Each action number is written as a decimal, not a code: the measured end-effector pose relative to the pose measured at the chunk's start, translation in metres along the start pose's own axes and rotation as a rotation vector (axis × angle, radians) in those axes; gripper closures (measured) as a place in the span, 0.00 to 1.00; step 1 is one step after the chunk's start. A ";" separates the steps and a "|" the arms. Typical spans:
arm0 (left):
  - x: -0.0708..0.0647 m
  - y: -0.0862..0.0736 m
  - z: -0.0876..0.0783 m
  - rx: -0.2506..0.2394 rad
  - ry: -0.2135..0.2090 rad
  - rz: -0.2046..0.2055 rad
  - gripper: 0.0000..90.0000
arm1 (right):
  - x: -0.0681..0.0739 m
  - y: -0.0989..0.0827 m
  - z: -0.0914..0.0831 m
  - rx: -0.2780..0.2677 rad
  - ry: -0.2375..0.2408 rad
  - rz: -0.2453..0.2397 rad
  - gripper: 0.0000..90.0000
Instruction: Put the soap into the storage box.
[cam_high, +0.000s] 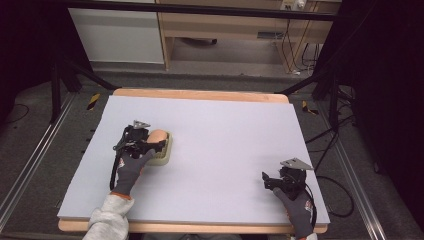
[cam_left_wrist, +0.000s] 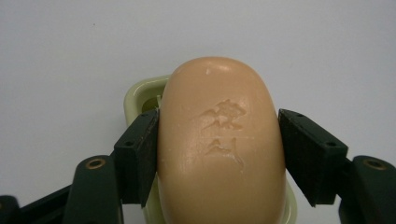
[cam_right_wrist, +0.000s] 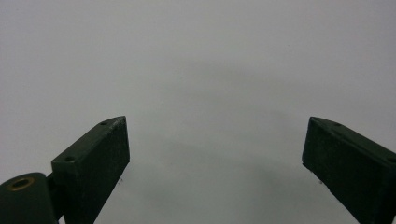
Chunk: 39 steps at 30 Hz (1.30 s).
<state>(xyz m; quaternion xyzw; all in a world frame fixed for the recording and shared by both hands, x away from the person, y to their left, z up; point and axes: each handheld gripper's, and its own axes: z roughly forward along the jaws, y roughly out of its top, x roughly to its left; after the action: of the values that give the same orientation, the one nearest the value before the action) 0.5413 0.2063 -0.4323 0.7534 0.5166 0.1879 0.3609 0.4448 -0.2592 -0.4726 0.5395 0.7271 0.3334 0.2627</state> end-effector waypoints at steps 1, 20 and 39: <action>0.000 -0.001 0.002 0.000 -0.001 -0.003 0.36 | 0.000 0.000 0.000 0.000 0.001 0.000 0.09; 0.002 -0.007 0.015 0.026 0.002 0.001 0.36 | 0.002 0.000 0.001 0.006 -0.001 -0.007 0.09; 0.001 -0.010 0.021 0.045 0.009 0.008 0.36 | 0.003 0.000 0.002 0.008 0.000 -0.005 0.08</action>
<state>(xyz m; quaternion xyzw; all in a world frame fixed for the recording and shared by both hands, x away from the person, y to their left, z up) 0.5488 0.2022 -0.4542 0.7626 0.5193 0.1811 0.3405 0.4454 -0.2562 -0.4734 0.5387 0.7298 0.3301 0.2614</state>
